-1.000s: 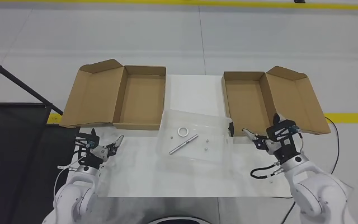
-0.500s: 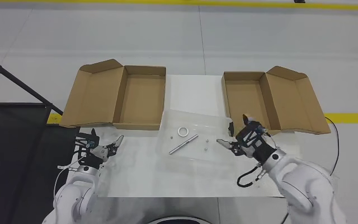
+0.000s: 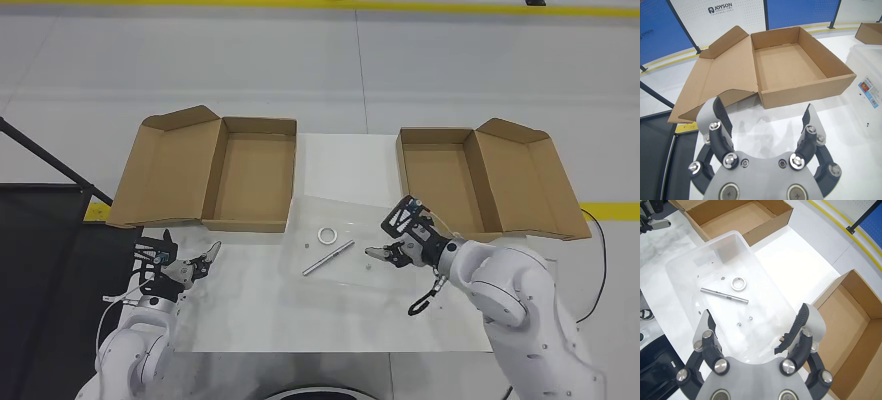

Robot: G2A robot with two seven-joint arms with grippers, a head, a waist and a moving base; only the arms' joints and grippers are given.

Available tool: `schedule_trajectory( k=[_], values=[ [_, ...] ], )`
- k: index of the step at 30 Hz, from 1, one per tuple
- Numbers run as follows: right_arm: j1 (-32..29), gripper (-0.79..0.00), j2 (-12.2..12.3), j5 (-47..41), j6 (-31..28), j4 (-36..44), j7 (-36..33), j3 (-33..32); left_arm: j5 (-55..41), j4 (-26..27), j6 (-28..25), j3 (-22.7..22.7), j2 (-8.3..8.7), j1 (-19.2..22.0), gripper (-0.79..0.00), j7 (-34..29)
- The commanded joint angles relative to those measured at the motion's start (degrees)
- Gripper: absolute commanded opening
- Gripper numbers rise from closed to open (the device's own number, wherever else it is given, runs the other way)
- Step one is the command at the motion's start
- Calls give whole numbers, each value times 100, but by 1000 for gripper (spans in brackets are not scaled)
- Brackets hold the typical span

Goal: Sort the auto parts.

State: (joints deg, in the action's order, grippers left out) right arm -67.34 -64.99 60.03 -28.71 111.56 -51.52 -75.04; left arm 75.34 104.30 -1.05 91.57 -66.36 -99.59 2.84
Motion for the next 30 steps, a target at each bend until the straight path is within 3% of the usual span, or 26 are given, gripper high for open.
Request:
schedule_trajectory(
  k=[1, 9, 16, 17, 19, 20, 23, 25, 27, 30],
  values=[
    [0, 0, 0, 0, 0, 0, 0, 0, 0, 0, 0, 0, 0, 0, 0, 0],
    [202, 0, -29, 257, -44, -156, 44, 472, 0, 0, 0, 0, 0, 0, 0, 0],
    [901, -9, -116, 279, 34, -649, -930, 1212, 0, 0, 0, 0, 0, 0, 0, 0],
    [1000, -83, -133, 269, 55, -753, -1051, 1316, 0, 0, 0, 0, 0, 0, 0, 0],
    [1184, -154, -171, 231, 157, -947, -1234, 1496, 0, 0, 0, 0, 0, 0, 0, 0],
    [1271, -271, -186, 210, 187, -1051, -1330, 1567, 0, 0, 0, 0, 0, 0, 0, 0],
    [1486, -366, -226, 112, 308, -1364, -1603, 1725, 0, 0, 0, 0, 0, 0, 0, 0],
    [1594, -391, -246, 43, 380, -1566, -1743, 1793, 0, 0, 0, 0, 0, 0, 0, 0],
    [1677, -366, -259, 43, 498, -1755, -1857, 1829, 0, 0, 0, 0, 0, 0, 0, 0],
    [1757, -437, -279, 23, 580, -1977, -1941, 1910, 0, 0, 0, 0, 0, 0, 0, 0]
  ],
)
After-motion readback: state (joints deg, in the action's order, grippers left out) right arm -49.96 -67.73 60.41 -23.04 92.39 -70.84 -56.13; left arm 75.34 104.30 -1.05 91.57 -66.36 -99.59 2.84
